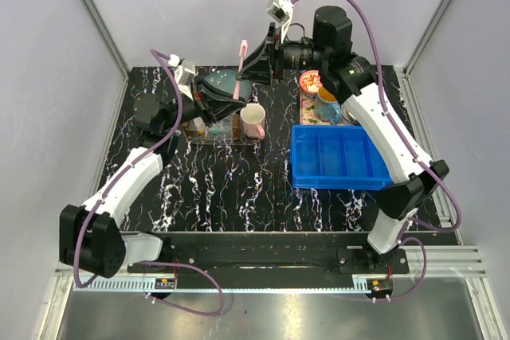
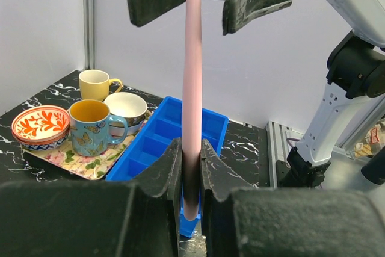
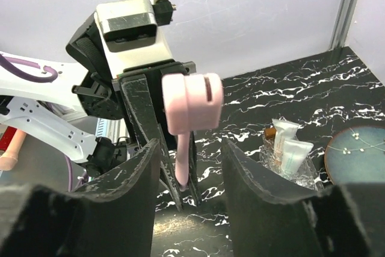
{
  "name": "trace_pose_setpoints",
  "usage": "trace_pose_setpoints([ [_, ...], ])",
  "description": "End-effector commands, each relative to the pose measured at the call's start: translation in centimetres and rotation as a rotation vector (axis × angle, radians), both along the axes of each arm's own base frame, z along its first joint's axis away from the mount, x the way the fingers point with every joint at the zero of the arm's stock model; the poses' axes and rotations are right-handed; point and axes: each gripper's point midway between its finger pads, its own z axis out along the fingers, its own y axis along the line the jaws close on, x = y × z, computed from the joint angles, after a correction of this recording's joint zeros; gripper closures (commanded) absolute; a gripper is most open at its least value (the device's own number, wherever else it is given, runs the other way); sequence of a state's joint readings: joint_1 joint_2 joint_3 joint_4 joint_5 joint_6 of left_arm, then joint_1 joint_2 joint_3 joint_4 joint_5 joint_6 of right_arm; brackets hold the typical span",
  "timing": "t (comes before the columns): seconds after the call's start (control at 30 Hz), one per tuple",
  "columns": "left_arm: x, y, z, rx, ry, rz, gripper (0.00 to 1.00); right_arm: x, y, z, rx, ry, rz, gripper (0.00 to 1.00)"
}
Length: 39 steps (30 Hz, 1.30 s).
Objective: Prepare toiletry sets of a toothbrush and toothpaste on the tray
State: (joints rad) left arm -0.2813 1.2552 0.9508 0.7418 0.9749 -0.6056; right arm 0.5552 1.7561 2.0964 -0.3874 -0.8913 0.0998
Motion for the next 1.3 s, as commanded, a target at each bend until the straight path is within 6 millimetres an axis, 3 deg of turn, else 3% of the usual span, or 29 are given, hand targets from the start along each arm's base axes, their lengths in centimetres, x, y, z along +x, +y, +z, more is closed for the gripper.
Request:
trace_pose_setpoints([
  [0.0,-0.5,0.0,0.5,-0.010,-0.055,-0.027,1.00,-1.3,0.6,2.4,0.047,-0.054,0.051,0.53],
  [0.17,-0.6,-0.1,0.3,-0.009,-0.048,-0.030,1.00,-1.1,0.7,2.3,0.044,-0.053,0.049,0.73],
  [0.5,-0.5,-0.1,0.2,-0.018,-0.045,-0.032,1.00,-1.1,0.7,2.2,0.037,-0.055,0.046,1.00],
  [0.63,-0.4,-0.1,0.1,-0.019,-0.042,-0.030,0.99,-1.0,0.6,2.1,0.031,-0.047,0.040,1.00],
  [0.67,-0.3,0.0,0.1,-0.016,-0.038,-0.029,0.86,-0.9,0.6,2.0,0.029,-0.049,0.037,1.00],
  [0.73,0.0,0.0,-0.1,-0.006,-0.038,-0.026,0.71,-0.6,0.7,1.8,0.024,-0.046,0.023,1.00],
  [0.77,0.1,0.0,-0.2,0.004,-0.029,-0.024,0.53,-0.4,0.6,1.7,0.020,-0.051,0.017,1.00],
  [0.9,1.0,1.4,-0.3,0.034,-0.042,0.047,0.28,0.4,0.7,1.1,-0.003,-0.073,-0.007,1.00],
  [1.0,1.6,2.9,0.0,0.065,-0.060,0.108,0.16,1.3,0.9,0.5,-0.022,-0.085,-0.029,1.00],
  [1.27,2.2,7.2,-0.6,0.197,-0.077,0.255,0.10,5.4,1.6,-1.6,-0.068,-0.169,-0.126,1.00],
])
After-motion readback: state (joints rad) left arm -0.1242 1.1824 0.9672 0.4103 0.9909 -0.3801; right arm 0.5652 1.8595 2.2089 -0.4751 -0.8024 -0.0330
